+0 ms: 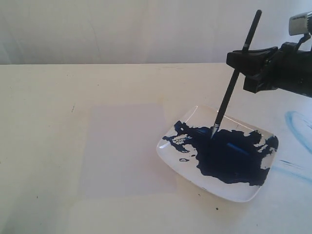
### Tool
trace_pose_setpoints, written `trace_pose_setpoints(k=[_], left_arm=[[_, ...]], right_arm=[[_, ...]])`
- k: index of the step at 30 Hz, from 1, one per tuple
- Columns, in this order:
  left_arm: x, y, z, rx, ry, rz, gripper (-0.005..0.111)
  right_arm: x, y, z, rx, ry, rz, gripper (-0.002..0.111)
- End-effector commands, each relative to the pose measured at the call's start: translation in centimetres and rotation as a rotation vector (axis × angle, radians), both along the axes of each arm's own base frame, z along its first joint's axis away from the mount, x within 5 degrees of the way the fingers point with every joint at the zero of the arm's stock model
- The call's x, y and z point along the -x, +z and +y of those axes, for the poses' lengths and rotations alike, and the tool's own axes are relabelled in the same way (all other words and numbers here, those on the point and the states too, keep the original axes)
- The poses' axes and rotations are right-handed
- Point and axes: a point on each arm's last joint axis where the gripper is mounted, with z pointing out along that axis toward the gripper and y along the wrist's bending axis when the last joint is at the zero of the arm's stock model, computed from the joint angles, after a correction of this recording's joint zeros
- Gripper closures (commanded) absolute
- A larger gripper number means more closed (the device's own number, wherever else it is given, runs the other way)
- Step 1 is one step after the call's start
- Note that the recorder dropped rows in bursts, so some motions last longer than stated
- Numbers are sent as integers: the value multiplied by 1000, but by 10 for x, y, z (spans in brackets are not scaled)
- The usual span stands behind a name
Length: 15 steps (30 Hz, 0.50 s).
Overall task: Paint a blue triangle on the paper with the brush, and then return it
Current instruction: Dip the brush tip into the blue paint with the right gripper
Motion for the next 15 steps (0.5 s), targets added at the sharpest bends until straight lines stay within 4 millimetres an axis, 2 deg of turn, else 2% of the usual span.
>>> trace_pose_setpoints(k=[1, 15], left_arm=[[0, -1, 0, 4, -5, 2, 107], [0, -1, 0, 4, -5, 2, 107]], right_arm=[[0, 0, -2, 8, 3, -13, 108], [1, 0, -1, 11, 17, -19, 108]])
